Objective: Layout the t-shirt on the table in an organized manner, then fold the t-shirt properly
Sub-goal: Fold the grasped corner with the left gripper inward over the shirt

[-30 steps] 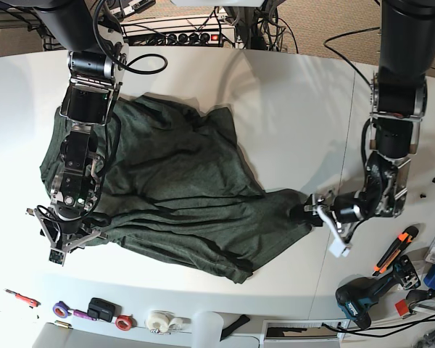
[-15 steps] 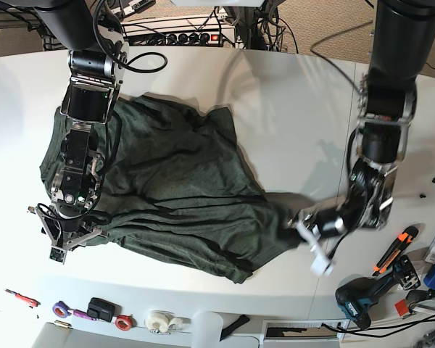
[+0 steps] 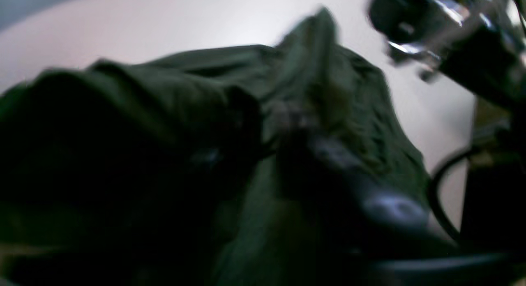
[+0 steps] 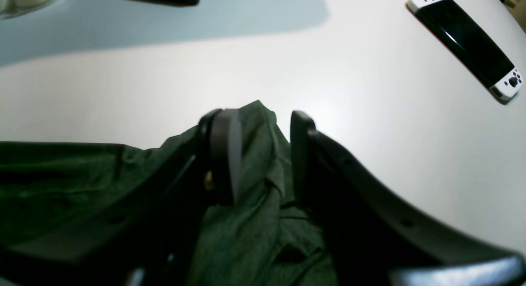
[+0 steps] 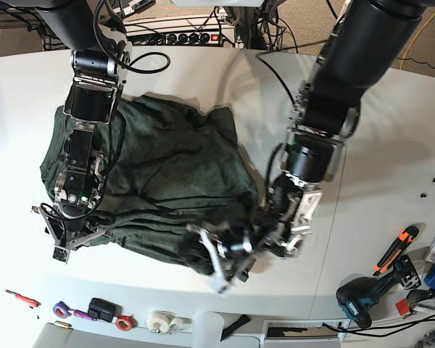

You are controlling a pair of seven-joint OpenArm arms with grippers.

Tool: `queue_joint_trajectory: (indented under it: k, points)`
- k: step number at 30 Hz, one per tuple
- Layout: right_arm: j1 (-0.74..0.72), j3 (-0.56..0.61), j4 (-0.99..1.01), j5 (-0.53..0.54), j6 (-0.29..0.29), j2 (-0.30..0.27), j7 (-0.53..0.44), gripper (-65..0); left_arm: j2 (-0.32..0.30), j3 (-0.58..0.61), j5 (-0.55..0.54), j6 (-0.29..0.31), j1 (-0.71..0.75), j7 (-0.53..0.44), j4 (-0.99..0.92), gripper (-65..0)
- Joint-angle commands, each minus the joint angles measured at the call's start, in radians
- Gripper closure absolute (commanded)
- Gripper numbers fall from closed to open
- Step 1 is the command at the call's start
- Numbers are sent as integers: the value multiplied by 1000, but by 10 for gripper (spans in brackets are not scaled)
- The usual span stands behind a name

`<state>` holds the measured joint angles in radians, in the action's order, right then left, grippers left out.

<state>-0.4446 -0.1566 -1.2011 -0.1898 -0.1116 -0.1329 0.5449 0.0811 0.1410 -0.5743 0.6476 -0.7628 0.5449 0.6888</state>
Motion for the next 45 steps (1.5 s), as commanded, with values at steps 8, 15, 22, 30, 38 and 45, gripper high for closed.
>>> queue_joint_trajectory:
  k: [8, 15, 22, 30, 38, 45]
  points:
    - [-31, -2, -14, -13, -9, -12, -30, -204, -58, 160, -96, 41, -46, -28, 17, -351]
    - [-31, -2, -14, -13, -9, -11, -30, -204, -166, 157, -136, 37, -40, 6, 17, -304]
    - [-31, -1, -14, -13, -9, -11, -30, -204, -231, 157, -64, -40, -11, -39, 17, -278]
    - [-31, -1, -14, -13, -9, -11, -25, -204, -200, 157, -98, 30, 100, -78, 17, -279]
    - [-4, -1, -14, -13, -9, -11, -40, -204, -195, 157, -77, 51, 109, -113, 68, 0]
    - [38, -2, -14, -13, -9, -11, -61, -204, -194, 157, -169, 51, 163, 10, 248, 0]
